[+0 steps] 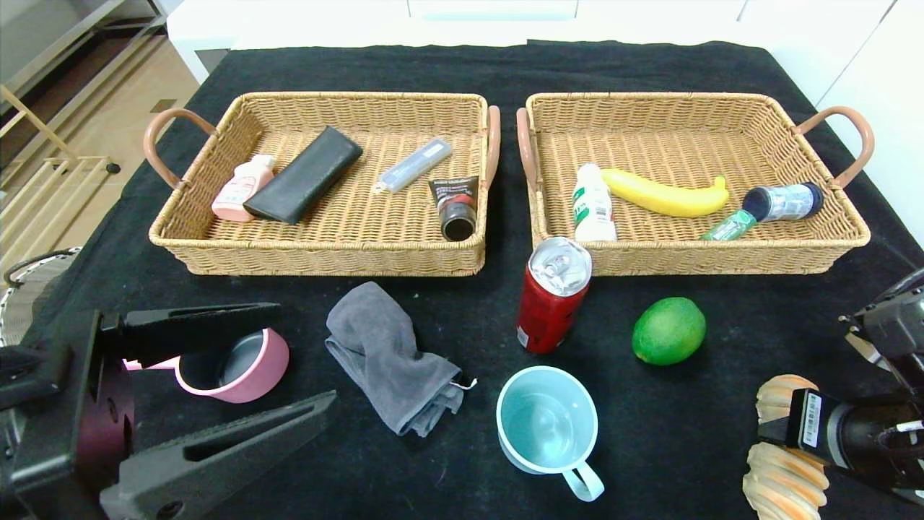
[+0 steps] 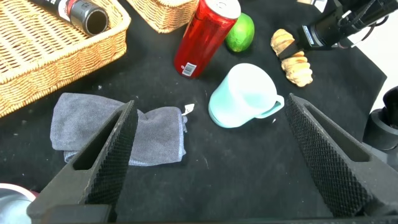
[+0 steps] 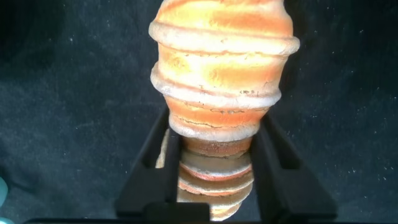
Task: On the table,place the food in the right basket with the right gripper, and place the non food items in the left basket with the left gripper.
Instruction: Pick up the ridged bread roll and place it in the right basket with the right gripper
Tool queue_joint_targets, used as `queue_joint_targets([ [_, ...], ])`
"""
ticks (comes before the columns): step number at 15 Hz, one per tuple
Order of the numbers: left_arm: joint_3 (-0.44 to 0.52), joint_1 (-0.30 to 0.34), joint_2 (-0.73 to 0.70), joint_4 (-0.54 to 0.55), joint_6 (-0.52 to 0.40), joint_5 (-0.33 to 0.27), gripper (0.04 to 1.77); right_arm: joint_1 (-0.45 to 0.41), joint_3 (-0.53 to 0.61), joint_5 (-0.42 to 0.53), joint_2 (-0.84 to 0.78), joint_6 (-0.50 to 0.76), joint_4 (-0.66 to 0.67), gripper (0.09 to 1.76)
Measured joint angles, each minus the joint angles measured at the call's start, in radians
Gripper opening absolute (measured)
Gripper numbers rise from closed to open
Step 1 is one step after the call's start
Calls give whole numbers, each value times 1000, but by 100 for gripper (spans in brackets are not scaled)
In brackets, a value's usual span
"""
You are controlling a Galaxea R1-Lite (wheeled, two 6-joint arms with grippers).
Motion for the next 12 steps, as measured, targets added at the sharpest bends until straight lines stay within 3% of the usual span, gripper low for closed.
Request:
queue_joint_targets([
  [12, 5, 0, -2, -1, 1, -1, 172, 3, 9, 3, 9, 0, -7, 70],
])
